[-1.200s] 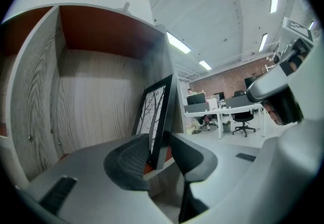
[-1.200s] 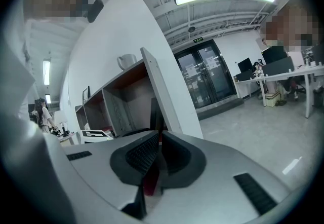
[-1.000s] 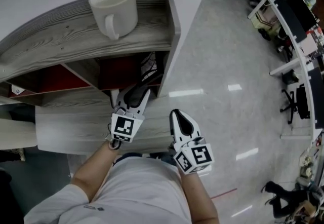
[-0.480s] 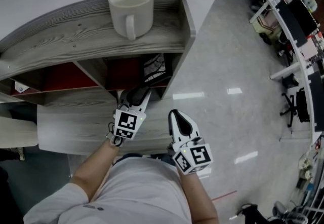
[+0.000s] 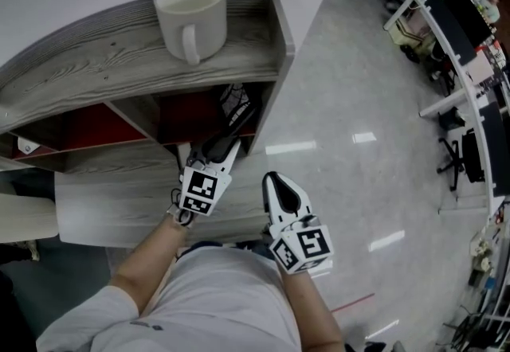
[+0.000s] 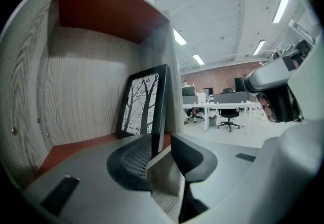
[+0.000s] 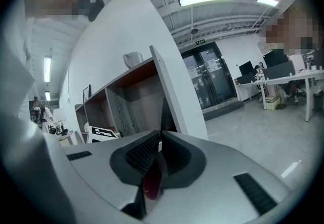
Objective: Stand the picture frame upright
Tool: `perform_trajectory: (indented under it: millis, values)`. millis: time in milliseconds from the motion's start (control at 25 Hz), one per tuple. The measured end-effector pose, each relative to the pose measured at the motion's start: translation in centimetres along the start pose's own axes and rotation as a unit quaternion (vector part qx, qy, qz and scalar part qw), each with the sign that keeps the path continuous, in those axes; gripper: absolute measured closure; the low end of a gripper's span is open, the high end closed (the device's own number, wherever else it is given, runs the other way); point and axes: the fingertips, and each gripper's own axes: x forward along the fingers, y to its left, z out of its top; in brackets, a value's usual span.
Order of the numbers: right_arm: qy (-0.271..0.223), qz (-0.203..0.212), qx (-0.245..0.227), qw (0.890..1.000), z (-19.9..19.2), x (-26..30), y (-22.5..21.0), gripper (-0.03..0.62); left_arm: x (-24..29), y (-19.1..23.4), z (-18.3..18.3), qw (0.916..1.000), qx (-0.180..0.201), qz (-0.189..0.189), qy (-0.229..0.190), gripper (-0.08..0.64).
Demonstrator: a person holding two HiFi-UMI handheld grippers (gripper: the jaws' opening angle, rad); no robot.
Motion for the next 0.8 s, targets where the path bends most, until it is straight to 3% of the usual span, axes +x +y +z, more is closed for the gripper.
perform_trajectory:
  millis: [800]
  values:
    - [-0.002, -0.007, 0.005, 1.000, 0.1, -0.7, -1.2, 0.561, 1.2, -1.3, 0.3, 0.9999, 0.004, -0.009, -0.002, 0.437]
